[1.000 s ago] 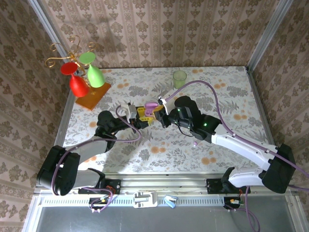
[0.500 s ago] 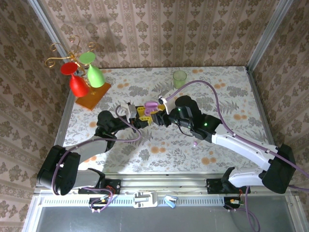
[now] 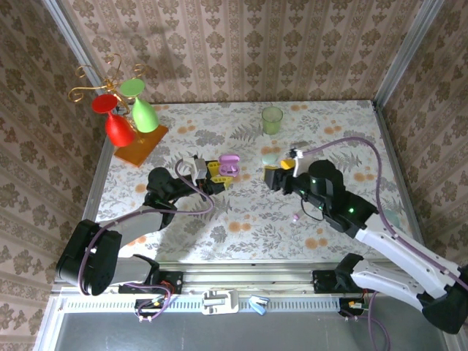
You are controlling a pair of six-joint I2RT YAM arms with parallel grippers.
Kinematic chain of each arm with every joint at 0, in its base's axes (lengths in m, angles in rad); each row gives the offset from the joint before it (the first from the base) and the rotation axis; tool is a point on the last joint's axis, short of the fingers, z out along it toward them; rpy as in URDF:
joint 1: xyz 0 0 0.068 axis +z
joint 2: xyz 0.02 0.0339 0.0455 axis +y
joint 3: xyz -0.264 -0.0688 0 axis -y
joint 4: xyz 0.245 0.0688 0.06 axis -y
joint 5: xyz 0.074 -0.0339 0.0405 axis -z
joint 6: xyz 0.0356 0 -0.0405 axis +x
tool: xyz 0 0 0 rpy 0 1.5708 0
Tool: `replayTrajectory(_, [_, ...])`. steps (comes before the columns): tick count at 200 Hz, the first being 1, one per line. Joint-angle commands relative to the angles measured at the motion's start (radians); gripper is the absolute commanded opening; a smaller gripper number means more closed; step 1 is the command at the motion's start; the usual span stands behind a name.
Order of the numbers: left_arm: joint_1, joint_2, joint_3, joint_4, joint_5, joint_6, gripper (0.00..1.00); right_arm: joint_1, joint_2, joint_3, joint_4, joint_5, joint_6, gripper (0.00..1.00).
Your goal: Insert the wireless bluetooth earbuds into the charging case
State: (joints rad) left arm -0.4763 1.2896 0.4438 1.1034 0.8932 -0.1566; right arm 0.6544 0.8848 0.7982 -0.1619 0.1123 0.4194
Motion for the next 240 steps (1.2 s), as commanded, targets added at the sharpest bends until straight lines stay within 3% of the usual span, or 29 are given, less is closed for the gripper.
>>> replayTrajectory(1, [0.004,-0.016,0.018,0.029,0.001,0.015,0.16,-0.063,-0.048,-0.044,-0.255,0.114,0.183,0.65])
replayTrajectory(34, [0.004,-0.008,0.019,0.044,0.009,0.01,0.16,-0.107,-0.017,-0.107,-0.407,0.083,0.234,0.62])
replayTrajectory(76, [0.004,0.011,0.027,0.065,0.018,-0.009,0.15,-0.207,0.162,-0.204,-0.26,-0.165,0.256,0.57])
replayTrajectory(144, [0.007,0.001,0.031,0.05,0.017,-0.006,0.15,-0.256,0.347,-0.246,-0.118,-0.249,0.203,0.53])
replayTrajectory(220, [0.005,0.002,0.027,0.056,0.012,-0.008,0.16,-0.26,0.382,-0.305,-0.079,-0.283,0.203,0.5])
replayTrajectory(240, [0.005,0.0,0.024,0.056,0.012,-0.009,0.15,-0.26,0.377,-0.312,-0.085,-0.291,0.2,0.45])
